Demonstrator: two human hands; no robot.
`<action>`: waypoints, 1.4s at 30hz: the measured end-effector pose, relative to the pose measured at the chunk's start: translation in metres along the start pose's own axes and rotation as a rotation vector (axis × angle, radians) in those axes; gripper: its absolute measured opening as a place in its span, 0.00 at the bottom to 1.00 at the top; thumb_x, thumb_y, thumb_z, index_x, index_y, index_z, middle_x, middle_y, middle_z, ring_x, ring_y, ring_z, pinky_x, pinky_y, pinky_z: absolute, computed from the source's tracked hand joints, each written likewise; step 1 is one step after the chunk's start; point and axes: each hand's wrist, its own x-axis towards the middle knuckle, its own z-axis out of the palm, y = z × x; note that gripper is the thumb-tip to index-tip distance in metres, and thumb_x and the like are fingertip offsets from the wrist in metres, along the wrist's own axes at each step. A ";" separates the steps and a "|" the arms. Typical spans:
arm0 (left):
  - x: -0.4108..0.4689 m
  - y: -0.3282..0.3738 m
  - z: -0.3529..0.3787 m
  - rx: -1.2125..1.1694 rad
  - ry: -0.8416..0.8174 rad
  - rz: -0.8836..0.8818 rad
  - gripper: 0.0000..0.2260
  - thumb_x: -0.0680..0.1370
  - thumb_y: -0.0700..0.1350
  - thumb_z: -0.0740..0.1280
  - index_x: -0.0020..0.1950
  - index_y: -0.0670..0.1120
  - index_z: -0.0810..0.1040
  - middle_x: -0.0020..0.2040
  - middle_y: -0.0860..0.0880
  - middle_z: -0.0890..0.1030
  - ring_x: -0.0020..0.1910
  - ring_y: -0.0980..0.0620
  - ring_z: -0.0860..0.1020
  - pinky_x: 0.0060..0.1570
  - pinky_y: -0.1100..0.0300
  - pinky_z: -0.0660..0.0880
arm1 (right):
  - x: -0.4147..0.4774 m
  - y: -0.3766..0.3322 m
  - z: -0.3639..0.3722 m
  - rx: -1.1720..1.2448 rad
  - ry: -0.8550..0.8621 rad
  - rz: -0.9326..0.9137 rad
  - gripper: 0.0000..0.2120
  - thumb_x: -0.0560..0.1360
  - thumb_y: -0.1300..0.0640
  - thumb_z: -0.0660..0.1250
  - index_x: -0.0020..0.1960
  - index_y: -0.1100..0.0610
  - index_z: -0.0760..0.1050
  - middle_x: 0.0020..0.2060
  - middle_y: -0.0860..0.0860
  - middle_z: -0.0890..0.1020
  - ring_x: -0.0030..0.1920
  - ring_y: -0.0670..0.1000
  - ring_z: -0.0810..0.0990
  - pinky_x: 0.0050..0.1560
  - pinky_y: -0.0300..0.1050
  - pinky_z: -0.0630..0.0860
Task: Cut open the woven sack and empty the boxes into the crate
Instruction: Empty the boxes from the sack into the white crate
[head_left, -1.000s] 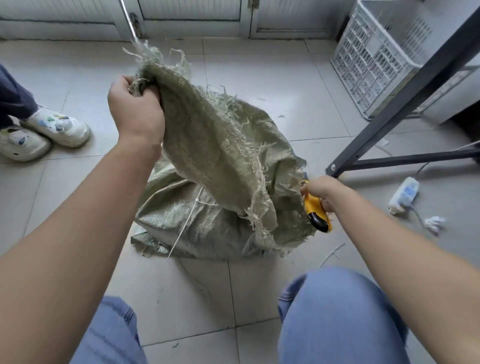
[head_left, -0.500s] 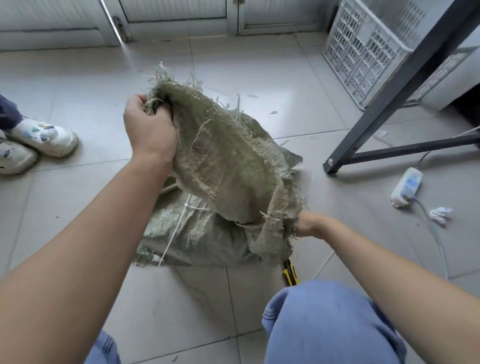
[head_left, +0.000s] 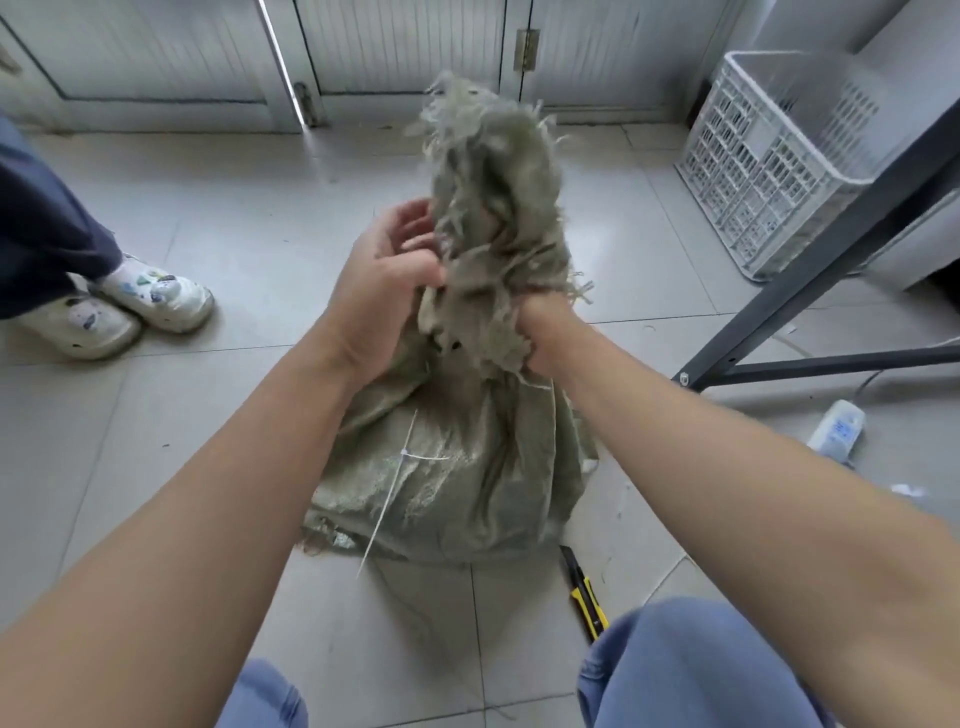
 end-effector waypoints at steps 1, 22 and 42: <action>-0.002 0.004 -0.009 0.130 0.094 -0.018 0.29 0.65 0.32 0.60 0.67 0.45 0.68 0.61 0.48 0.73 0.61 0.52 0.73 0.58 0.58 0.73 | -0.002 -0.013 -0.001 0.135 -0.022 0.021 0.14 0.81 0.64 0.55 0.61 0.67 0.74 0.46 0.56 0.80 0.39 0.52 0.80 0.39 0.44 0.77; 0.032 0.288 0.074 0.482 0.490 -0.262 0.14 0.78 0.43 0.62 0.60 0.38 0.78 0.54 0.44 0.79 0.51 0.53 0.72 0.47 0.58 0.68 | -0.167 -0.328 -0.032 0.177 -0.100 0.041 0.09 0.80 0.55 0.57 0.47 0.54 0.76 0.41 0.52 0.80 0.42 0.51 0.77 0.44 0.43 0.74; 0.221 0.505 0.128 -0.002 -0.397 -0.409 0.12 0.75 0.38 0.67 0.57 0.38 0.78 0.50 0.41 0.83 0.46 0.46 0.81 0.46 0.58 0.79 | -0.142 -0.493 0.025 -0.388 0.278 -0.047 0.19 0.81 0.58 0.57 0.70 0.64 0.69 0.68 0.57 0.73 0.68 0.55 0.71 0.71 0.50 0.66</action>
